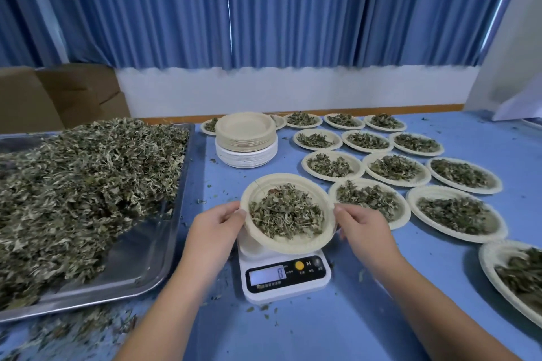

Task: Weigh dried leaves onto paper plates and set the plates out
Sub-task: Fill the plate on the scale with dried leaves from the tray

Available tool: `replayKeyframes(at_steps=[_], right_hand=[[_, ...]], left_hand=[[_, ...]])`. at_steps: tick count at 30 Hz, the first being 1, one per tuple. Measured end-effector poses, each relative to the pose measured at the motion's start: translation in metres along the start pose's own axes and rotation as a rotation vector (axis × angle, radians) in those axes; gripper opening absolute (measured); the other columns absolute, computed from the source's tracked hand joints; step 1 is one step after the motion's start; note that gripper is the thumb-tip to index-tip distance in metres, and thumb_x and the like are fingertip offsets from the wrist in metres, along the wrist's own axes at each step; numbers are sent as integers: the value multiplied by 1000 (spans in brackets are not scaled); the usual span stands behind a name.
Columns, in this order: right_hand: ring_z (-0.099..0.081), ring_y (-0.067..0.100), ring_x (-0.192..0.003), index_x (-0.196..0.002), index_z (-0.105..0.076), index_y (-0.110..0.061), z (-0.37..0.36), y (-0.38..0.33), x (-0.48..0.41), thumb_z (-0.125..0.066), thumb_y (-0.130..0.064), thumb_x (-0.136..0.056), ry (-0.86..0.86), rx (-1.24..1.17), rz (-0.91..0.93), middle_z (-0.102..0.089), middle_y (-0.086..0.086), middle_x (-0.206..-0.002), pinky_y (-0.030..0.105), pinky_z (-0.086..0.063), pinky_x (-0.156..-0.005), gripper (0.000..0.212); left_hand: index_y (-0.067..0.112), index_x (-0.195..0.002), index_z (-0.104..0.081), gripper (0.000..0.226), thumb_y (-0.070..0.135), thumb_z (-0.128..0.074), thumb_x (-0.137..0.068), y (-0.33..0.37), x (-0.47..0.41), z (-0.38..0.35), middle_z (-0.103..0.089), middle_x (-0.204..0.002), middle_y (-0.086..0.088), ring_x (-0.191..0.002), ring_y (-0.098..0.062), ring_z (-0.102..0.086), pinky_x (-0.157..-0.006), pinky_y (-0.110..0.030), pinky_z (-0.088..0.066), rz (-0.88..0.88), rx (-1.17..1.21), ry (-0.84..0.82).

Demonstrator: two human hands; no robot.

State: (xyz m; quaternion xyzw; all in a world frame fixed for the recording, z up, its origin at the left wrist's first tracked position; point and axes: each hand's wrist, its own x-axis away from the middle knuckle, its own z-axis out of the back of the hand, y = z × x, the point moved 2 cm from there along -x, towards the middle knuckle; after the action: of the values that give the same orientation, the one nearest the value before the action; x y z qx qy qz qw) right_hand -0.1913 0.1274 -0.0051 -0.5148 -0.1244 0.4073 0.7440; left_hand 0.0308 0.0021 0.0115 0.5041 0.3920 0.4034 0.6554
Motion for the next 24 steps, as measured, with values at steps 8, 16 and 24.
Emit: replayKeyframes(at_steps=[8, 16, 24], right_hand=[[-53, 15, -47, -92, -71, -9, 61, -16, 6, -59, -10, -92, -8, -377, -285, -56, 3, -49, 27, -46, -48, 12], [-54, 19, -46, -89, -68, 7, 162, -4, 8, -59, -4, -91, 103, -285, -371, -53, 14, -58, 28, -56, -51, 14], [-57, 19, -48, -86, -64, 16, 287, 33, 18, -62, 1, -84, 315, -160, -457, -54, 15, -65, 23, -55, -50, 15]], left_hand=[[32, -95, -74, 23, 16, -58, -95, 24, 24, -44, -54, -52, 17, -47, 0, -42, -50, -17, -35, -13, 227, -74], [24, -98, -74, 22, 13, -56, -95, 59, 39, -139, -33, -57, 4, -51, -11, -29, -48, -20, -26, -58, 257, -285], [49, -85, -62, 32, 18, -58, -92, 110, 57, -259, -48, -56, 5, -51, -9, -43, -59, -28, -38, -80, 281, -506]])
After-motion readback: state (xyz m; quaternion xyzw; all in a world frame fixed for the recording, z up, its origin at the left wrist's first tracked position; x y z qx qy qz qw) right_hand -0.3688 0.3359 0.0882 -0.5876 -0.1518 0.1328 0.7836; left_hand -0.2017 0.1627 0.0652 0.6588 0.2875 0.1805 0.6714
